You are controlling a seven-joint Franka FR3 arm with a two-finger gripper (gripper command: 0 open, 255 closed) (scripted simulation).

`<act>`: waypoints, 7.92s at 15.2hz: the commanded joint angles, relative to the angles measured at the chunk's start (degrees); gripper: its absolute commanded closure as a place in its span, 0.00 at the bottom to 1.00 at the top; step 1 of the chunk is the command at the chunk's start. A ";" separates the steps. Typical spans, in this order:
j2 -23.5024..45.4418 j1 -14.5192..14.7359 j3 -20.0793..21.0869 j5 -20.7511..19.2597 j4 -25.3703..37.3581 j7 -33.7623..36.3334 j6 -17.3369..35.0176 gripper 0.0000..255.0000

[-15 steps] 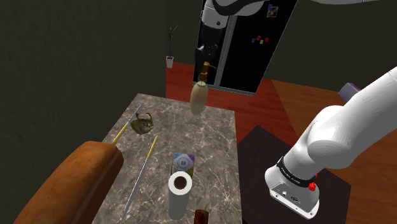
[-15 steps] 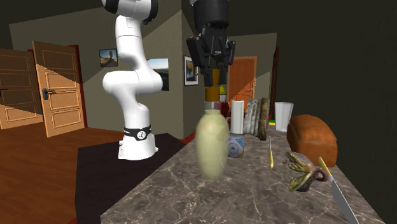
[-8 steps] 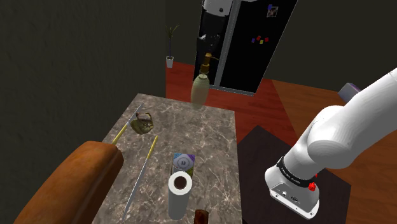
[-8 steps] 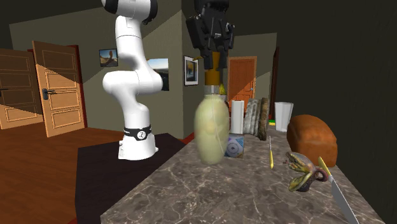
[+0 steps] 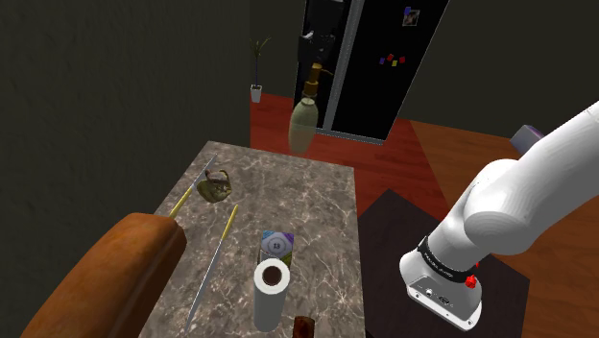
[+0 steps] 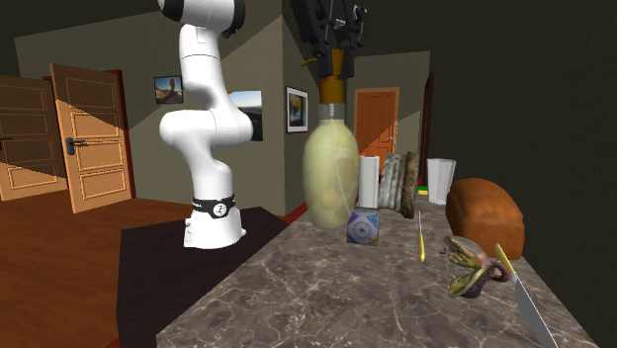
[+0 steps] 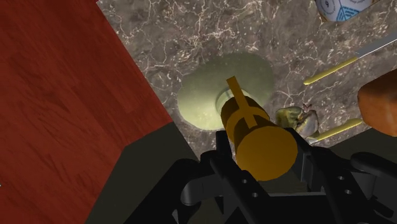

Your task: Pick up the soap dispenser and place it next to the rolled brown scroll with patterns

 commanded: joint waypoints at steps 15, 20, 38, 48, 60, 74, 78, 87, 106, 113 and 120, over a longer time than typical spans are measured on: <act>2.84 -0.07 -0.17 -0.15 15.59 0.81 -12.71 1.00; 4.54 -0.07 -0.20 -0.16 21.51 1.11 -16.93 1.00; 0.58 1.57 1.85 0.37 28.18 5.72 -27.21 1.00; -16.25 4.43 7.09 3.59 13.47 14.19 -28.45 1.00; -30.69 7.54 15.10 11.20 6.61 26.45 -33.89 1.00; -40.57 9.53 19.79 16.71 -4.13 31.35 -31.42 1.00; -42.77 9.94 20.19 17.25 -8.57 30.80 -29.17 1.00; -47.26 10.91 21.45 18.71 -17.94 29.77 -24.28 1.00; -54.75 13.47 25.81 23.22 -35.44 28.19 -14.25 1.00; -56.72 14.68 28.11 25.52 -41.23 27.78 -10.45 1.00; -58.10 16.07 30.90 28.29 -46.66 27.42 -6.47 1.00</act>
